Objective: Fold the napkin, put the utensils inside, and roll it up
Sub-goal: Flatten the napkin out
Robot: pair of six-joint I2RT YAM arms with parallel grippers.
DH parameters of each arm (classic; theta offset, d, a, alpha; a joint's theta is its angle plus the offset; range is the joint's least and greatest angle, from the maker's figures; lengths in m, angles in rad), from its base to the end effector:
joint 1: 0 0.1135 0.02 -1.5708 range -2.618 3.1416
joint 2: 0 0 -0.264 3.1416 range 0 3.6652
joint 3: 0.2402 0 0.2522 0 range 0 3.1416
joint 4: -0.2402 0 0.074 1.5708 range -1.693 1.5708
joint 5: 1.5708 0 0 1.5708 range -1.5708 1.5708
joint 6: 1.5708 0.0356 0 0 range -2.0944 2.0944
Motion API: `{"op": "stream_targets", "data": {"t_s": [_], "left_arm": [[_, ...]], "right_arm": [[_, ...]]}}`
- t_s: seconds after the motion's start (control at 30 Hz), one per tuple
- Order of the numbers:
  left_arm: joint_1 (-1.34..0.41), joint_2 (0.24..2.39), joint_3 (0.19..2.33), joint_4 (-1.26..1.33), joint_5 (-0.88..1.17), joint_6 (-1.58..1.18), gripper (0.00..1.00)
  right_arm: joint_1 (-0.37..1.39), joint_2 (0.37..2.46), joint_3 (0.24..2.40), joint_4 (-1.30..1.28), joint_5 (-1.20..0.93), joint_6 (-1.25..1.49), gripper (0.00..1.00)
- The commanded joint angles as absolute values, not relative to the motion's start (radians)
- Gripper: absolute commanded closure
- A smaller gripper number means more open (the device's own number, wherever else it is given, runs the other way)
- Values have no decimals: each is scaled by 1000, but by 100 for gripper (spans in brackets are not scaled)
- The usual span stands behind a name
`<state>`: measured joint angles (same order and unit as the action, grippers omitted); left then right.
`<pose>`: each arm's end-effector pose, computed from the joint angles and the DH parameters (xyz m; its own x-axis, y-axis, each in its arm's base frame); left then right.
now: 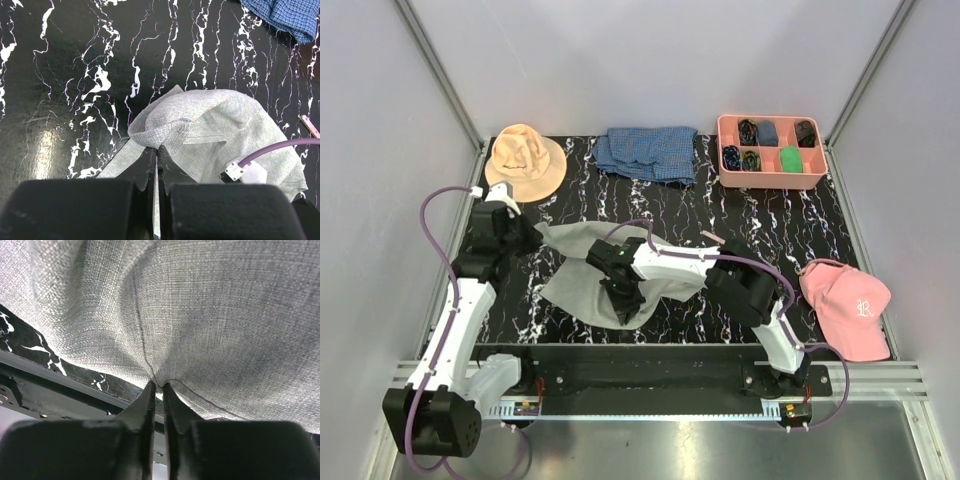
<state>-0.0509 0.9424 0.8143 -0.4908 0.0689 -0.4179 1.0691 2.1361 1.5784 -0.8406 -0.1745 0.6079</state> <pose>0.2042 -0.0129 0.2917 -0.5729 -0.3762 -0.7282 -0.1376 0.9200 -0.3671 0.1964 0.3710 0.1503 -0.8902 -0.4534 -0.0432 -0.4499 0.8607 0.2384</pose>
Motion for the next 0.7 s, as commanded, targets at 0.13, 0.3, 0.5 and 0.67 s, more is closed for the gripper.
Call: {"op": "stream_targets", "data": {"t_s": [0.13,0.3,0.5,0.67], "left_arm": [[-31,925,805,-442,114,-417,100],[-31,933,805,-445,117,-417,100],[-29,937,805,-445,115,-414,100],[-31,940,802,-445,120,-414,100]], "right_arm": [[1078,1988,1580,-842,-14,611,96],[1078,1913,1591,-842,-5,591,92],[1077,1950,1566,-825,-43,578,87],[1077,1968,1534,-782,-54,580,81]]}}
